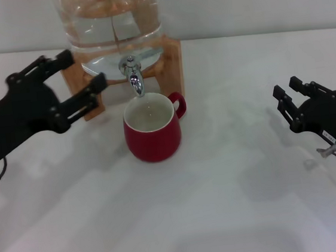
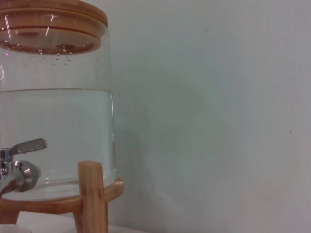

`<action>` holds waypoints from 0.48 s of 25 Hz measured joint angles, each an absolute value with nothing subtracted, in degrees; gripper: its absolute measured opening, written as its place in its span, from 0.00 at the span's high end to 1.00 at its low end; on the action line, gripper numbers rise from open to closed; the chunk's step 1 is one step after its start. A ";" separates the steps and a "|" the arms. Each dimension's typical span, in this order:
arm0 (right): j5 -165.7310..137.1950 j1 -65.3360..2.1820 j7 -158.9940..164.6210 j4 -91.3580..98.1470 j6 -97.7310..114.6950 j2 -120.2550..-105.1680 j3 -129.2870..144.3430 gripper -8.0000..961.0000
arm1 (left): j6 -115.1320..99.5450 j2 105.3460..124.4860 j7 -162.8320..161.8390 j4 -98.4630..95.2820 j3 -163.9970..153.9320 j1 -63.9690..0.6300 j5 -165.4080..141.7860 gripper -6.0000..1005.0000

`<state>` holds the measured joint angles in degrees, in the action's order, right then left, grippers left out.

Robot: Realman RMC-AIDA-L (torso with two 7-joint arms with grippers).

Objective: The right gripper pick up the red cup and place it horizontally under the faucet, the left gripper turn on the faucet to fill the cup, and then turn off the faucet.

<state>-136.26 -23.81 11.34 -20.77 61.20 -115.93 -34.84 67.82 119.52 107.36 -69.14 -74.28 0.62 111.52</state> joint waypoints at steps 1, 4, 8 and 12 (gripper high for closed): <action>-136.22 -24.01 11.34 -20.76 61.20 -115.93 -34.88 0.62 | 67.86 119.43 108.59 -67.19 -73.87 0.67 113.45 0.24; -136.16 -24.77 11.34 -20.74 61.07 -115.93 -34.95 0.62 | 68.61 119.33 111.68 -62.66 -71.75 0.69 117.12 0.24; -136.14 -25.84 11.34 -20.41 60.40 -115.89 -35.43 0.62 | 69.46 119.37 116.18 -56.94 -69.35 0.60 121.92 0.24; -136.13 -26.72 11.34 -20.11 60.19 -115.87 -36.21 0.62 | 69.73 119.48 118.58 -53.62 -66.96 0.41 124.46 0.24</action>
